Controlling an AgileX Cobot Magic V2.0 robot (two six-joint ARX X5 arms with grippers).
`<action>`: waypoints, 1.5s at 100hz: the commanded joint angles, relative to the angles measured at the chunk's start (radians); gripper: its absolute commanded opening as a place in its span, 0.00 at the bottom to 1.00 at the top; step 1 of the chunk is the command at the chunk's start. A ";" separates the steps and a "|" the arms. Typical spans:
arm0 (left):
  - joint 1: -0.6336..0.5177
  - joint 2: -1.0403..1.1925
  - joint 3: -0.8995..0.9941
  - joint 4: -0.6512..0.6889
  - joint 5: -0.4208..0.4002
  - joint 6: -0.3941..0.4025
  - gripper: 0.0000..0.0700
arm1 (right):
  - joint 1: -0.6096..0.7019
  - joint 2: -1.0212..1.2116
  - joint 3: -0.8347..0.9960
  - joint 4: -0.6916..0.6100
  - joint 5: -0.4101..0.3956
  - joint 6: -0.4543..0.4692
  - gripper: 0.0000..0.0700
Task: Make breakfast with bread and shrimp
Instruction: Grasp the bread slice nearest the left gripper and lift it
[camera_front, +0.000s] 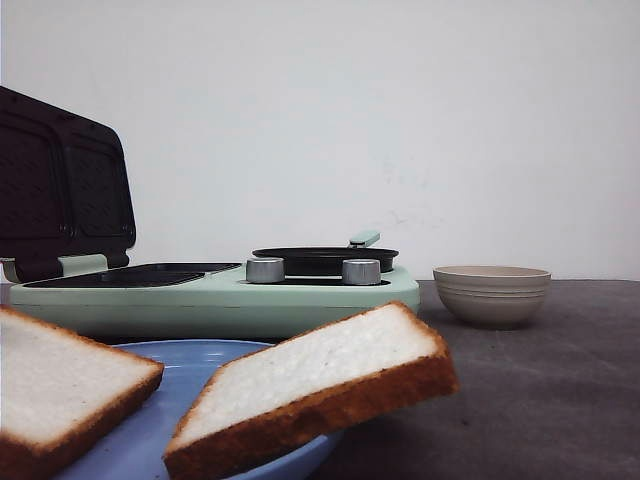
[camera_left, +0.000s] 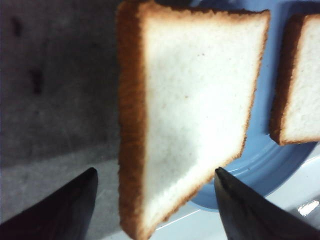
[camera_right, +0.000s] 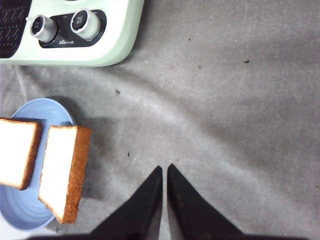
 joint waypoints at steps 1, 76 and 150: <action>-0.014 0.024 0.009 0.013 -0.002 0.012 0.56 | 0.003 0.006 0.014 0.009 -0.004 -0.002 0.02; -0.052 -0.007 0.010 0.045 -0.003 0.007 0.01 | 0.003 0.006 0.014 0.006 -0.004 -0.001 0.02; -0.052 -0.362 0.010 0.382 -0.167 -0.053 0.01 | 0.003 0.006 0.014 0.006 -0.003 -0.002 0.02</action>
